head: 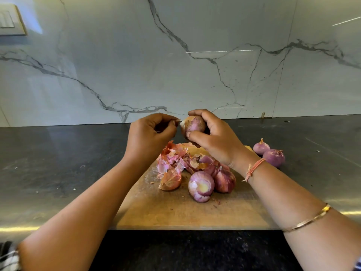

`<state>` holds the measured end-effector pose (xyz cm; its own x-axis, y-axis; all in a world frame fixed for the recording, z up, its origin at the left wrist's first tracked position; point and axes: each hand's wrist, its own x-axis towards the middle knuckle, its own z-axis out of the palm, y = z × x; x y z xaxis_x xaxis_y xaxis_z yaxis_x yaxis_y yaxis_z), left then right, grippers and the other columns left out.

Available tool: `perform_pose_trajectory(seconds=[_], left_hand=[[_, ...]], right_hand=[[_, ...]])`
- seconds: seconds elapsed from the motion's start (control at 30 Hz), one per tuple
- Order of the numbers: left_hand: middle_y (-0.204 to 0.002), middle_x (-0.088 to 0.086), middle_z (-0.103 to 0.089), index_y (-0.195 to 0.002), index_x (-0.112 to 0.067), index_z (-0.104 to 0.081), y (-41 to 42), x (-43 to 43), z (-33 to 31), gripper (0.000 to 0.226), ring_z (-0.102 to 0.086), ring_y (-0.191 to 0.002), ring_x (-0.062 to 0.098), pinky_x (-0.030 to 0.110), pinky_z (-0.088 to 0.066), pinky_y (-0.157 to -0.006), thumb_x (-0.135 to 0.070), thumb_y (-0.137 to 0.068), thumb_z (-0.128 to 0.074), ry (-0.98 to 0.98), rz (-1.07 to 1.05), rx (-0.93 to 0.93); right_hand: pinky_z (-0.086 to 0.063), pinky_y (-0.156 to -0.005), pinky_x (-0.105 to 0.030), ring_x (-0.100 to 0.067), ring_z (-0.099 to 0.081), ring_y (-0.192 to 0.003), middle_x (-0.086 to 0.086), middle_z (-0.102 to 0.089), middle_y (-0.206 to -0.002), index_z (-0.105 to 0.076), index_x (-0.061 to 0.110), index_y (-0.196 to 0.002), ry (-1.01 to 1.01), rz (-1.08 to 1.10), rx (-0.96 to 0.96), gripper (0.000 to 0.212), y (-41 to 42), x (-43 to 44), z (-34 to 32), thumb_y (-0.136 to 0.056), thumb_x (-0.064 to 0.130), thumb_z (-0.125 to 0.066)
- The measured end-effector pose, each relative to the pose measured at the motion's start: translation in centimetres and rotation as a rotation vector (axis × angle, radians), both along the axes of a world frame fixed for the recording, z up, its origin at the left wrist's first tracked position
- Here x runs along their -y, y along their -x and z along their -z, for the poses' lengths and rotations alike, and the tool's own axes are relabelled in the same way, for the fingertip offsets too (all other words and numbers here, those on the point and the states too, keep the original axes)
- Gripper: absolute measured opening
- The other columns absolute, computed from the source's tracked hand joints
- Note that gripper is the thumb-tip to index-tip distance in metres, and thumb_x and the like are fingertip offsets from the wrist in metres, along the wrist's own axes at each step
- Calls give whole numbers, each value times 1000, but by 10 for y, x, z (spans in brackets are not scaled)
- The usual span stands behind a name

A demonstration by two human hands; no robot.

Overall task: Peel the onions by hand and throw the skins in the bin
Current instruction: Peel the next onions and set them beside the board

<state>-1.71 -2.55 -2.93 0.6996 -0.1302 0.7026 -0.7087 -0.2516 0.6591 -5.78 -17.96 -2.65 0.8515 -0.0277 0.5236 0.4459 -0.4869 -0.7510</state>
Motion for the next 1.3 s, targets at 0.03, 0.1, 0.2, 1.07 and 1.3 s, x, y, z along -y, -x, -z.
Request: perform_pose_trajectory(seconds=[0.03, 0.1, 0.2, 1.07, 1.3], left_hand=[[-77, -12, -69, -90, -28, -68, 2, 0, 0, 13, -66, -68, 0, 14, -53, -64, -15, -87, -66, 13, 29, -23], [-85, -11, -70, -97, -30, -66, 5, 2, 0, 15, -68, -74, 2, 18, -56, -67, -21, -85, -69, 10, 91, -63], [-94, -11, -67, -107, -29, -60, 8, 5, 1, 31, -67, -82, 1, 17, -55, -70, -15, -82, -71, -16, 142, -87], [-72, -11, -64, -92, -19, -70, -5, -1, 3, 11, -58, -57, 0, 6, -43, -49, -12, -86, -64, -110, -144, -142], [-99, -15, -65, -109, -23, -71, 6, 2, -1, 27, -60, -85, -9, 9, -50, -71, -16, -86, -59, -166, -39, -76]], right_hand=[[-50, -82, -22, -10, -61, -92, 2, -64, -104, -53, 19, -126, 1, 2, 7, 43, 0, 0, 0, -85, 14, -65], [-49, -82, -20, -11, -61, -93, 0, -64, -107, -53, 17, -128, 21, 9, 29, 44, -1, -1, 0, -85, 13, -65], [-48, -85, -19, -12, -60, -100, -2, -62, -114, -51, 16, -130, 84, 18, 62, 47, -1, -2, 2, -85, 12, -64], [-45, -51, -23, -20, -55, -55, -23, -55, -91, -52, 6, -101, -830, -429, -316, 23, -5, 10, -10, -91, 14, -34], [-34, -52, -24, -16, -45, -64, -15, -54, -104, -61, 15, -112, -765, -395, -323, 39, -7, 9, -7, -87, 16, -30]])
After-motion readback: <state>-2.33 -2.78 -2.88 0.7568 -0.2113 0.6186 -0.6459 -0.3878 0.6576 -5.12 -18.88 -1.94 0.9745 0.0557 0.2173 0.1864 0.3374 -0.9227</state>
